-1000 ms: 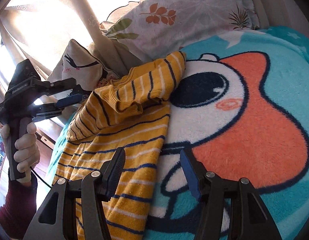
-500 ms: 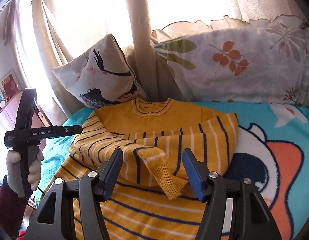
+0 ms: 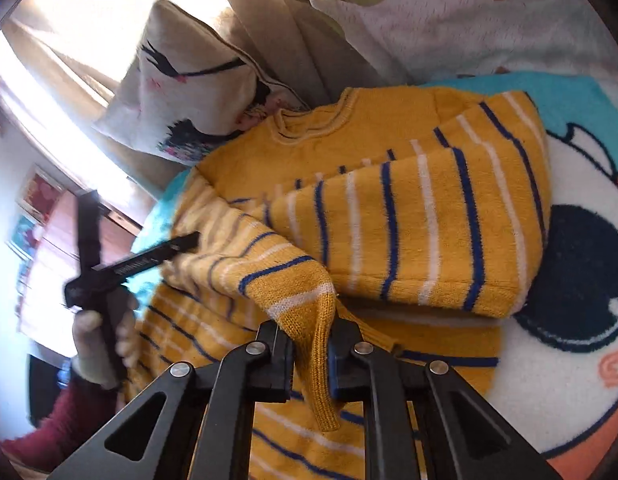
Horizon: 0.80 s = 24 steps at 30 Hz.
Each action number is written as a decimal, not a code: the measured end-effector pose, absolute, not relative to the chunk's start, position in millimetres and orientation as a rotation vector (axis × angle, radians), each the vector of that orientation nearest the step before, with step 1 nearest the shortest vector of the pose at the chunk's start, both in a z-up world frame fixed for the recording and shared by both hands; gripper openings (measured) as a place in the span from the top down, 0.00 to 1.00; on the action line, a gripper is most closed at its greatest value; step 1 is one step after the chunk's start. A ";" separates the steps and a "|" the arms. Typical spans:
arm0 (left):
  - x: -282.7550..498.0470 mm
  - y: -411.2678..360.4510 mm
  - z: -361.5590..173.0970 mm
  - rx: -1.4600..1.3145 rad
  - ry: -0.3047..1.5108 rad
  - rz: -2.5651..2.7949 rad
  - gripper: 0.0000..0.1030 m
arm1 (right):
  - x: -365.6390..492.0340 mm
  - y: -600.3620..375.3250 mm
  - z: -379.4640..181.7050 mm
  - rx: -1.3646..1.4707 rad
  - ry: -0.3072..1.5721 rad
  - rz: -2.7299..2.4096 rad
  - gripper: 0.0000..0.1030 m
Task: Fold small clothes
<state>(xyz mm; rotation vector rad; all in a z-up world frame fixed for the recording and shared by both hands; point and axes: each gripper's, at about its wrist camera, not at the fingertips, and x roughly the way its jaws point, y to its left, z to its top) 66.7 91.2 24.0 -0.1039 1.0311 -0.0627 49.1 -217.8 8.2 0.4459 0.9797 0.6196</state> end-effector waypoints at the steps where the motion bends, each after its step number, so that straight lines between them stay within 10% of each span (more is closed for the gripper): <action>1: 66.1 92.2 24.4 -0.111 1.029 -0.067 0.29 | 48.1 -223.7 16.3 0.498 0.949 0.661 0.87; 11: 70.1 87.4 26.8 -0.114 1.031 -0.056 0.28 | 51.4 -260.9 33.7 0.397 0.864 0.258 0.76; 17: 53.5 88.5 53.4 -0.199 0.990 -0.090 0.28 | 57.3 -191.2 77.9 0.246 0.795 0.513 0.46; 24: -10.5 104.1 105.4 -0.297 0.874 -0.158 0.28 | 106.4 -92.3 30.5 -0.028 0.979 0.637 0.57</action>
